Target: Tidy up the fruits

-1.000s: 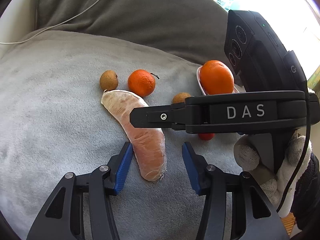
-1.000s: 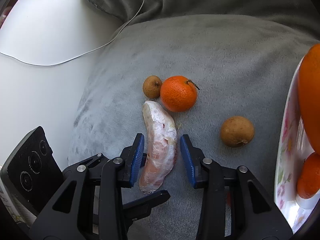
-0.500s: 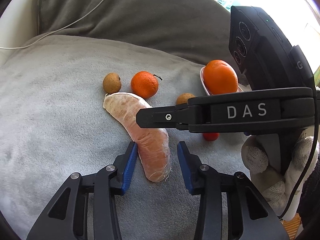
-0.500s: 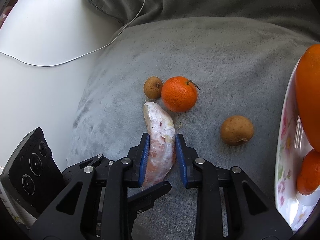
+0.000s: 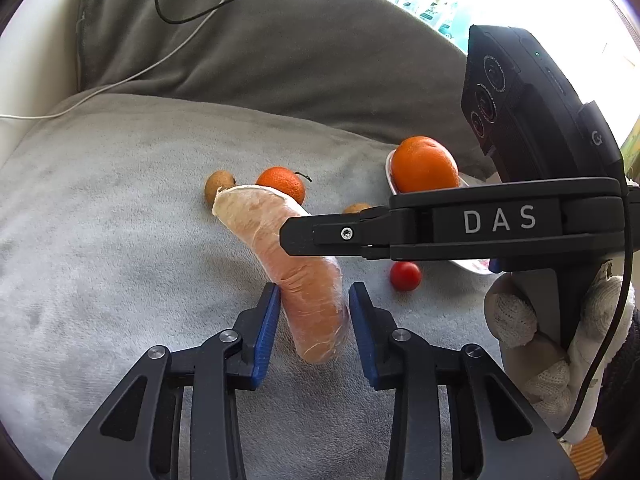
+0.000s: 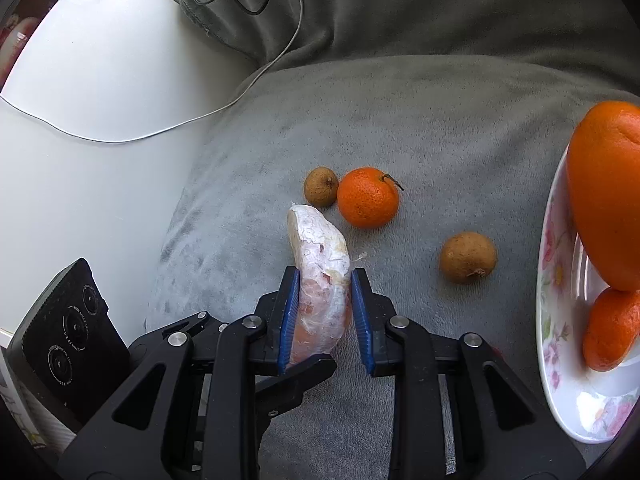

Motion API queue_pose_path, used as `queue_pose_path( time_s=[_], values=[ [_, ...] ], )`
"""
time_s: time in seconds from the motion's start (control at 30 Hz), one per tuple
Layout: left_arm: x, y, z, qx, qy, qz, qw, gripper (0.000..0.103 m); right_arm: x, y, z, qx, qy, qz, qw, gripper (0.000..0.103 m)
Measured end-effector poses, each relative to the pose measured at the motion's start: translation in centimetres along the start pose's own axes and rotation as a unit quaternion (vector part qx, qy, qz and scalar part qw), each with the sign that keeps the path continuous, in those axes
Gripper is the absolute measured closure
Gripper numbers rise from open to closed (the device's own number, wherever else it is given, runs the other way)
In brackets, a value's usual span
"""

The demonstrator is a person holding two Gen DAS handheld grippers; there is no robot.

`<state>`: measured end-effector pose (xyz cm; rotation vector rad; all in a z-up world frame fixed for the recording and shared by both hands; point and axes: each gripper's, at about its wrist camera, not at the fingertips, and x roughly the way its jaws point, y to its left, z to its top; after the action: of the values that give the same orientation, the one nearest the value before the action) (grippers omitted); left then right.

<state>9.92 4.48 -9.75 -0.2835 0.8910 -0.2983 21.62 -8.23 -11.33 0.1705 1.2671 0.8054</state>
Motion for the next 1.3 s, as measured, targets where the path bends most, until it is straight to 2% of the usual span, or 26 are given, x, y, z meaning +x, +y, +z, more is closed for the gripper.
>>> queue_pose_path(
  time_s=[0.27, 0.77, 1.3],
  values=[
    [-2.1, -0.9, -0.3, 0.014, -0.015, -0.005, 0.9998, 0.07, -2.4, 0.2, -0.3, -0.004, -0.023, 0.004, 1.0, 0.076],
    [-4.1, -5.0, -0.6, 0.05, -0.035, -0.021, 0.9979, 0.07, -8.2, -0.7, -1.7, 0.003, -0.069, 0.001, 0.998, 0.076],
    [-2.2, -10.6, 0.6, 0.088, -0.033, -0.065, 0.9934, 0.07, -15.0, -5.1, -4.2, 0.039, -0.118, -0.021, 0.992, 0.076]
  ],
)
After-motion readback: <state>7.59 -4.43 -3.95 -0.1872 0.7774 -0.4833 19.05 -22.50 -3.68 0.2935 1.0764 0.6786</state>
